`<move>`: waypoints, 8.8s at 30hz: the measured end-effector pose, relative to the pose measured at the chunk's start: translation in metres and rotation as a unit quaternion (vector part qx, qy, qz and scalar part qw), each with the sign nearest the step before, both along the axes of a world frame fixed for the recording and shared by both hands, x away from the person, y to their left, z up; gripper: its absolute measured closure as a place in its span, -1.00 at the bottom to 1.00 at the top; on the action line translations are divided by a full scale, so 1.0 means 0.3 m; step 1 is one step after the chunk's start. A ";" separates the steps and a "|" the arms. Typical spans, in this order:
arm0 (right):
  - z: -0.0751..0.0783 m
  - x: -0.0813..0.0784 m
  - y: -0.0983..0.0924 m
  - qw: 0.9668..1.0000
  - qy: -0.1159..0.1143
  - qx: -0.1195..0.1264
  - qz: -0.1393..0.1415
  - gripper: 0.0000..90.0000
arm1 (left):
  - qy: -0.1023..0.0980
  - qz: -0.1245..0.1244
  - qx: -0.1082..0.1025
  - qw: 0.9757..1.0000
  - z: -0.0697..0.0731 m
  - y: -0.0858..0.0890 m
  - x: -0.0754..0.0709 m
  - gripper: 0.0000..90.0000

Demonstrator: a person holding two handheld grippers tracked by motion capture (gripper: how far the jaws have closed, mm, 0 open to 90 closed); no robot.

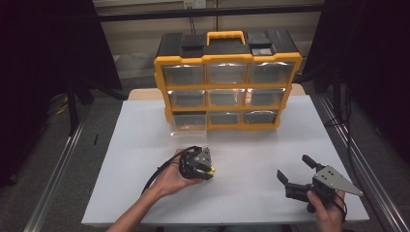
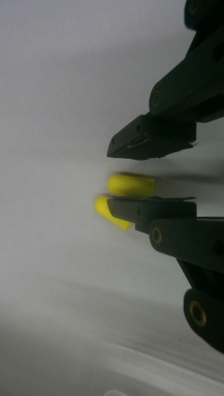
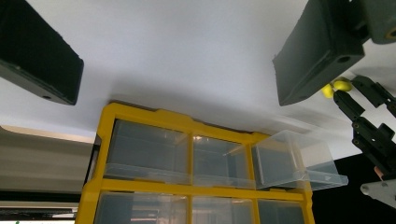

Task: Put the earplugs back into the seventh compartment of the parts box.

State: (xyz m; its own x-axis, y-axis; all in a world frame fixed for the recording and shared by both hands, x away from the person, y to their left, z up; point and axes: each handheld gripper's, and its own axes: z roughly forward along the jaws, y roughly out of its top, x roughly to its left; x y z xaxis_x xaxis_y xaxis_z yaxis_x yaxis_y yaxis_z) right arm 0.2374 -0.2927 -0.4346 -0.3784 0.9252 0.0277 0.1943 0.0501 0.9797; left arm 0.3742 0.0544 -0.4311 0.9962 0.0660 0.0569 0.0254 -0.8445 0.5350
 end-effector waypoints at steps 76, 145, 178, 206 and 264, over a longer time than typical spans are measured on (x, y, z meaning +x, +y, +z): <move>0.001 -0.005 0.000 1.000 -0.001 -0.001 -0.001 -0.98 | 0.005 0.087 -0.229 0.970 0.191 0.230 0.016 0.80; 0.000 -0.002 0.000 1.000 -0.001 -0.003 0.001 -0.98 | -0.019 0.126 -0.079 0.989 0.397 0.252 0.309 0.80; 0.000 -0.003 -0.001 1.000 0.000 -0.002 0.001 -0.98 | -0.012 0.146 -0.006 0.989 0.292 0.185 0.398 0.79; -0.001 -0.001 -0.001 1.000 0.000 -0.002 0.003 -0.97 | -0.056 0.179 -0.057 0.981 0.303 0.230 0.385 -0.65; 0.002 -0.007 0.001 1.000 -0.001 -0.001 0.000 -0.98 | -0.060 0.177 -0.218 0.958 0.188 0.306 0.069 -0.83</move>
State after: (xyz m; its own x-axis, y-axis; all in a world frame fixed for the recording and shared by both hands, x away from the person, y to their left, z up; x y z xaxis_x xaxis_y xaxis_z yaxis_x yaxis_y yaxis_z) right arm 0.2352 -0.2926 -0.4341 -0.3792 0.9249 0.0257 0.1920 0.0515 0.9801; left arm 0.3950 0.1463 -0.3746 0.8954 0.4413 0.0594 0.1854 -0.4907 0.8514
